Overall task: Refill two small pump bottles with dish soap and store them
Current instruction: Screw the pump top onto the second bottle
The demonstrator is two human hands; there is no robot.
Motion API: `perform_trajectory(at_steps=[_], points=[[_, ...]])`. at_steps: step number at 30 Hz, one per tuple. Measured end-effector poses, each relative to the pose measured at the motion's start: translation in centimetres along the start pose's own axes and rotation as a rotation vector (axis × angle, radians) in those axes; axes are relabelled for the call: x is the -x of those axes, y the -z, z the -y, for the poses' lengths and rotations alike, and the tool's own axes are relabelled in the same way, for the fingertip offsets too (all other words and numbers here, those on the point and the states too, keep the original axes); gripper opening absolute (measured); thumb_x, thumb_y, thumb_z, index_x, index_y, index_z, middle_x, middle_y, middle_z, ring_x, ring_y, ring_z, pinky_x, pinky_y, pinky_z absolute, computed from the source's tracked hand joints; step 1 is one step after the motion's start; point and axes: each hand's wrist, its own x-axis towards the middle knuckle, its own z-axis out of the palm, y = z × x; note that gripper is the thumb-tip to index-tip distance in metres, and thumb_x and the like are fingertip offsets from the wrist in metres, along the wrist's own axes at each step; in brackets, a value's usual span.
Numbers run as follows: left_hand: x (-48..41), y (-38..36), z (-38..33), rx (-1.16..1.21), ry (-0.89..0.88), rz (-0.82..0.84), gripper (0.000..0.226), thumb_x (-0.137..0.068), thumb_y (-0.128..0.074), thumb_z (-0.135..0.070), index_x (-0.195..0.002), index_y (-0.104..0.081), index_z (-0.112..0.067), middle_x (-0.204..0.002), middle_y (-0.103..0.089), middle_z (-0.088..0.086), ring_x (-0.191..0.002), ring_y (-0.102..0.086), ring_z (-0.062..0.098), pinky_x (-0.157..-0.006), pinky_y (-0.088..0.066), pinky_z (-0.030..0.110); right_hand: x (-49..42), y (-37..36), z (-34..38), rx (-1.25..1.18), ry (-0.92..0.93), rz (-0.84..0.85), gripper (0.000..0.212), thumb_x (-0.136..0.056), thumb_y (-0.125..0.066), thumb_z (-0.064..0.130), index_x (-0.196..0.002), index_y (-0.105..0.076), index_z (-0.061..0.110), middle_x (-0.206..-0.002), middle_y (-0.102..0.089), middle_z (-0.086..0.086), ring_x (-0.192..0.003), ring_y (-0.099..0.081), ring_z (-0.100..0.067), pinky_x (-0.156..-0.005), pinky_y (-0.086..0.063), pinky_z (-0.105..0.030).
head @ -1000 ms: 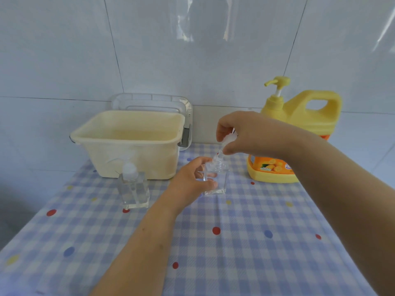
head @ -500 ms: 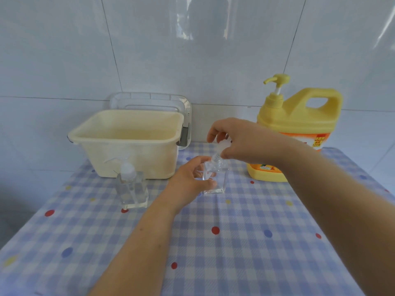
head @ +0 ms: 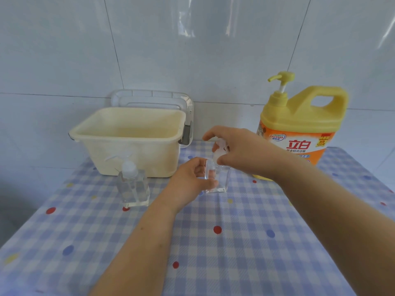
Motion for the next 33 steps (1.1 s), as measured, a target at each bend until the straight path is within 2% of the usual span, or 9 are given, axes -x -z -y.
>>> perform_trajectory(at_steps=[5, 9, 12, 15, 19, 21, 28, 31, 33], points=[[0.0, 0.1, 0.1, -0.002, 0.004, 0.001, 0.029, -0.075, -0.078, -0.019, -0.082, -0.054, -0.034, -0.108, -0.068, -0.005, -0.112, -0.060, 0.008, -0.098, -0.044, 0.032, 0.1, -0.5, 0.0, 0.095, -0.009, -0.103, 0.046, -0.086, -0.068, 0.027, -0.129, -0.050, 0.027, -0.077, -0.046, 0.014, -0.075, -0.052, -0.012, -0.057, -0.039, -0.013], [-0.2, 0.0, 0.3, -0.012, 0.021, -0.005, 0.032, -0.074, -0.078, -0.023, -0.097, -0.057, -0.027, -0.110, -0.066, -0.004, -0.112, -0.059, 0.008, -0.098, -0.046, 0.033, -0.1, -1.5, -0.1, 0.096, -0.056, -0.164, 0.051, -0.088, -0.064, 0.043, -0.130, -0.045, 0.020, -0.090, -0.051, 0.004, -0.083, -0.053, -0.015, -0.064, -0.044, -0.024], [-0.2, 0.1, 0.3, -0.004, 0.027, 0.004, 0.033, -0.074, -0.078, -0.024, -0.102, -0.060, -0.027, -0.111, -0.067, -0.005, -0.113, -0.059, 0.006, -0.101, -0.045, 0.036, 0.2, -1.8, -0.6, -0.026, -0.079, -0.147, 0.072, -0.083, -0.069, 0.046, -0.142, -0.032, 0.026, -0.102, -0.049, 0.007, -0.088, -0.050, -0.010, -0.065, -0.041, -0.019], [-0.2, 0.1, 0.2, 0.000, 0.025, 0.010, 0.031, -0.075, -0.078, -0.022, -0.101, -0.063, -0.029, -0.106, -0.069, -0.007, -0.111, -0.060, 0.007, -0.098, -0.046, 0.034, 0.4, -1.2, -1.0, -0.180, -0.106, -0.044, 0.086, -0.082, -0.074, 0.031, -0.149, -0.021, 0.034, -0.119, -0.048, 0.007, -0.094, -0.053, -0.009, -0.060, -0.041, -0.011], [-0.2, 0.0, 0.2, -0.009, 0.030, 0.002, 0.032, -0.075, -0.078, -0.022, -0.103, -0.062, -0.028, -0.105, -0.069, -0.010, -0.110, -0.061, 0.007, -0.099, -0.045, 0.034, 0.0, -1.5, -1.7, -0.350, -0.102, -0.054, 0.082, -0.082, -0.071, 0.010, -0.149, -0.028, 0.031, -0.112, -0.066, 0.006, -0.092, -0.061, -0.004, -0.069, -0.052, -0.013], [-0.1, 0.0, 0.1, -0.013, 0.027, 0.000, 0.031, -0.076, -0.077, -0.022, -0.103, -0.062, -0.027, -0.103, -0.069, -0.011, -0.109, -0.061, 0.006, -0.098, -0.045, 0.033, -0.2, -1.8, -1.8, -0.324, -0.115, -0.115, 0.079, -0.079, -0.075, 0.017, -0.146, -0.034, 0.029, -0.107, -0.064, 0.006, -0.092, -0.062, -0.007, -0.074, -0.052, -0.016], [0.1, 0.0, -0.1, -0.041, 0.023, -0.017, 0.048, -0.078, -0.077, -0.022, -0.121, -0.058, -0.029, -0.114, -0.064, -0.012, -0.113, -0.057, 0.002, -0.093, -0.043, 0.026, -0.4, -4.1, -1.5, -0.352, -0.235, -0.297, 0.053, -0.075, -0.078, 0.044, -0.118, -0.061, 0.019, -0.068, -0.049, 0.015, -0.057, -0.047, 0.000, -0.049, -0.033, -0.010], [0.0, 0.0, 0.0, -0.053, 0.024, -0.014, 0.039, -0.077, -0.076, -0.023, -0.113, -0.061, -0.030, -0.112, -0.066, -0.011, -0.113, -0.057, 0.002, -0.095, -0.044, 0.029, -0.3, -4.5, -1.5, -0.344, -0.235, -0.266, 0.046, -0.073, -0.077, 0.049, -0.099, -0.066, 0.013, -0.084, -0.066, 0.001, -0.068, -0.059, -0.010, -0.058, -0.048, -0.022], [0.0, 0.0, 0.0, -0.055, 0.026, -0.011, 0.034, -0.077, -0.076, -0.023, -0.107, -0.061, -0.028, -0.112, -0.066, -0.010, -0.114, -0.057, 0.003, -0.095, -0.044, 0.030, -0.1, -4.1, -1.5, -0.366, -0.238, -0.212, 0.046, -0.073, -0.079, 0.043, -0.110, -0.065, 0.017, -0.100, -0.068, 0.002, -0.089, -0.064, -0.013, -0.078, -0.053, -0.029]])
